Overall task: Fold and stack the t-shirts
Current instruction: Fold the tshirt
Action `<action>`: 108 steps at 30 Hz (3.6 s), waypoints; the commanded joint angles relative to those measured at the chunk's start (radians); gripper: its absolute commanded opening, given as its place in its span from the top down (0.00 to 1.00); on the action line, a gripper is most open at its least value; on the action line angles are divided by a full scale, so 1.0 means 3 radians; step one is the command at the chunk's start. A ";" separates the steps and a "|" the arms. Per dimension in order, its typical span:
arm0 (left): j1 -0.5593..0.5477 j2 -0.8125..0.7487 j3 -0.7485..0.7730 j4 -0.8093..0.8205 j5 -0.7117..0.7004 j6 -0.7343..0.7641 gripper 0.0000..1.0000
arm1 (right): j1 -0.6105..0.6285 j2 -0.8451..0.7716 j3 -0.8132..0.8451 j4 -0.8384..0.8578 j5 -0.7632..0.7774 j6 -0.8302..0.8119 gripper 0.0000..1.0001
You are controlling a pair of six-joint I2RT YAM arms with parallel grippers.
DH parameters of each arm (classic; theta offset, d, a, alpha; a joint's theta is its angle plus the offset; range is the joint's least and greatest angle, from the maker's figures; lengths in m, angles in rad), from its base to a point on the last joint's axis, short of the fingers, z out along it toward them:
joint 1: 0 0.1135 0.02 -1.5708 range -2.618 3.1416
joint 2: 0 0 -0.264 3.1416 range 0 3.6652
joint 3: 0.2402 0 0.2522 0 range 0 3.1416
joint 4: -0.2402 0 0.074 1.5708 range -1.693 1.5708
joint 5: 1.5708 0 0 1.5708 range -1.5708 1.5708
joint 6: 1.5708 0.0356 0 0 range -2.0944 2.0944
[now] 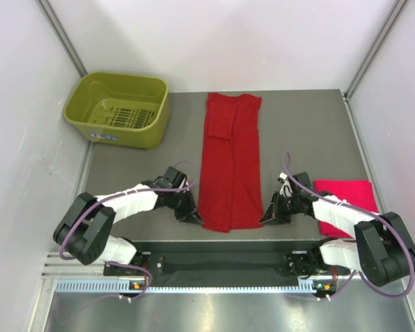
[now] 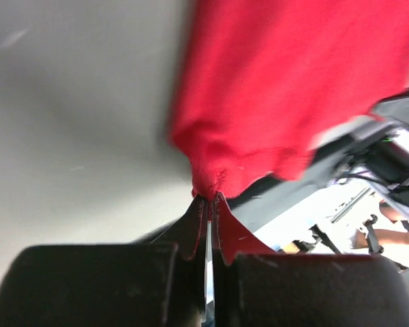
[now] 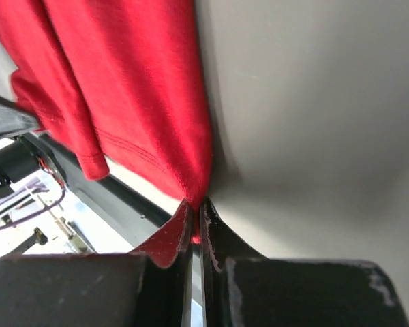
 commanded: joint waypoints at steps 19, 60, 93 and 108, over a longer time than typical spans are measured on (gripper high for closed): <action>0.0848 0.1573 0.2727 -0.0098 0.0007 0.0139 1.00 | -0.0534 0.1918 0.2974 -0.0972 -0.0021 -0.0595 1.00; 0.1109 0.2475 0.4680 -0.1378 -0.0337 0.1321 0.63 | -0.1133 0.3423 0.5166 -0.1469 -0.0456 -0.0671 0.73; 0.0434 0.1834 0.3225 -0.0420 -0.0310 0.1182 0.72 | -0.0273 0.4459 0.5439 0.0597 -0.0650 0.0750 0.89; 0.0460 0.1732 0.3118 -0.0543 -0.0325 0.1071 0.65 | -0.0498 0.2975 0.4521 -0.0518 -0.0429 -0.0447 0.68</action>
